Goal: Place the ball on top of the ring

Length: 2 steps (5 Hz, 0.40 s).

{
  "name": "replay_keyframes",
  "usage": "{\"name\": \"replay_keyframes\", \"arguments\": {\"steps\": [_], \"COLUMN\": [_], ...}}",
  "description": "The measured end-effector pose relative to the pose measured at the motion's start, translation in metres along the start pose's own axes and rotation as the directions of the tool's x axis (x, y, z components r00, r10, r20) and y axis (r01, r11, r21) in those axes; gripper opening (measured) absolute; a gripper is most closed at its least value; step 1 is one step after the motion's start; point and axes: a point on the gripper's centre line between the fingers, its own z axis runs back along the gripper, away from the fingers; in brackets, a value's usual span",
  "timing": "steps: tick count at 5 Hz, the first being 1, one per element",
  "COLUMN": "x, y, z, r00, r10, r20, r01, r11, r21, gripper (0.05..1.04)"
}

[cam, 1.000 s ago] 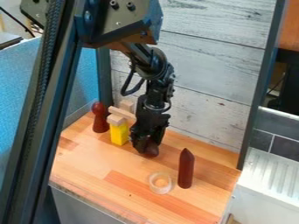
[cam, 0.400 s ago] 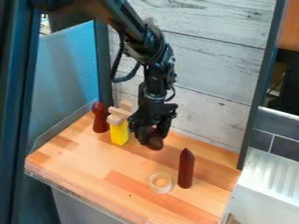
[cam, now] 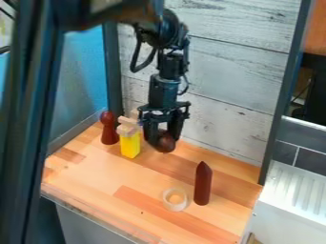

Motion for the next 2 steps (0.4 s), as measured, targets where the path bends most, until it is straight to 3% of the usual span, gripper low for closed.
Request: {"name": "replay_keyframes", "arguments": {"steps": [1,2], "x": [0.01,0.0117], "y": [0.0081,0.0172], "z": [0.0101,0.0114], "r00": [0.974,0.923], "r10": [0.114,0.189], "r20": [-0.197,-0.335], "r01": [-0.094,-0.119], "r11": [0.99,0.969], "r21": [0.108,0.218], "gripper": [0.709,0.709]}}
